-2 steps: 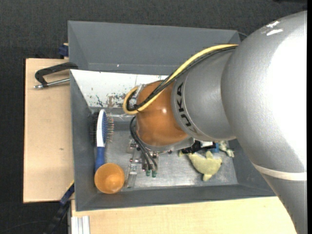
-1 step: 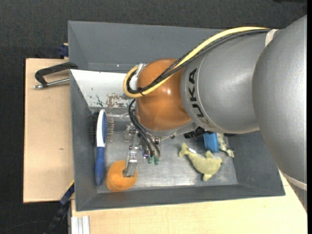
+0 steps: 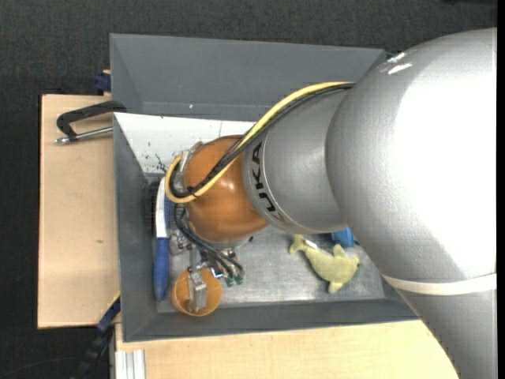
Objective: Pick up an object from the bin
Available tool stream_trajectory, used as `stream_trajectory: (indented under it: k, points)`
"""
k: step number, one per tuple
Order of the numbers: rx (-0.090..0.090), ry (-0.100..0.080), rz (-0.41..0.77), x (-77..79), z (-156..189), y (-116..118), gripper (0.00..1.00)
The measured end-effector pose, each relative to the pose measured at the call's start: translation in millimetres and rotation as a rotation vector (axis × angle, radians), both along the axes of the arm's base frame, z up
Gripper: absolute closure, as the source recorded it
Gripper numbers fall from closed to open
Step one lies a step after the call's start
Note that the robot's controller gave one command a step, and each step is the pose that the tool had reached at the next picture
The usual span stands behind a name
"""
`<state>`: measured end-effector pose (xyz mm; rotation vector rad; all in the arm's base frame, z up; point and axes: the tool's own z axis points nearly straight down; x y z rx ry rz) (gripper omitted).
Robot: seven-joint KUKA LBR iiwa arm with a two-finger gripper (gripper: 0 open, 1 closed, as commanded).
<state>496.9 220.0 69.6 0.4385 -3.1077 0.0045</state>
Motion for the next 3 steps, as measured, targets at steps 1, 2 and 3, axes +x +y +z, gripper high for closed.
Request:
stream_trajectory:
  k: [1, 2, 3]
  points:
    - [0.005, -0.004, 0.001, 1.0, 2.4, 1.9, 1.0]
    - [0.01, -0.016, -0.002, 11.8, 123.7, 1.0, 1.0]
    - [0.011, -0.017, -0.021, 5.0, 233.0, 9.5, 1.0]
